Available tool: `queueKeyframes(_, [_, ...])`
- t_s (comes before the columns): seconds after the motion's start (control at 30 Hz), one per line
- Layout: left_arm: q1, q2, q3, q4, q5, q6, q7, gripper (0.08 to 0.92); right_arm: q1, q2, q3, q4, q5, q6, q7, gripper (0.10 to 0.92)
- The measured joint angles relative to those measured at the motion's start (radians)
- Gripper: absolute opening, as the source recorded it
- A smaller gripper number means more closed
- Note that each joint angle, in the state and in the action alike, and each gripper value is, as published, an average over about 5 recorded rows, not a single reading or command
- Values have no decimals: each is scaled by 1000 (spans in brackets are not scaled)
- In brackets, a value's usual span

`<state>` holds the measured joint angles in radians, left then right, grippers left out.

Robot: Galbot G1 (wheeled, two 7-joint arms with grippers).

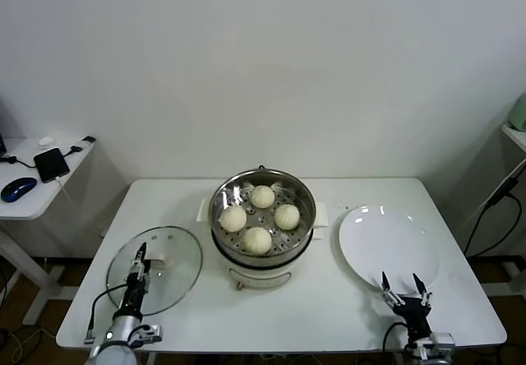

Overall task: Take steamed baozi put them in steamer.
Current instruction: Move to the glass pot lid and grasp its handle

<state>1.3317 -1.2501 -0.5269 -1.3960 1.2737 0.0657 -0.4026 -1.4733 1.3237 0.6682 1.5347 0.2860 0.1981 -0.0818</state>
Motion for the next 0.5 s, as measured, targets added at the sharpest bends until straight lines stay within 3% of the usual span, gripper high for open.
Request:
queueKeyframes(0.37, [-20, -6, 0, 40, 3, -6, 0, 207, 1, 4, -1, 7, -12, -5, -4, 823])
queueKeyframes(0.5, [-15, -4, -6, 32, -4, -17, 2, 141, 3, 4, 0, 13, -12, -11, -4, 823])
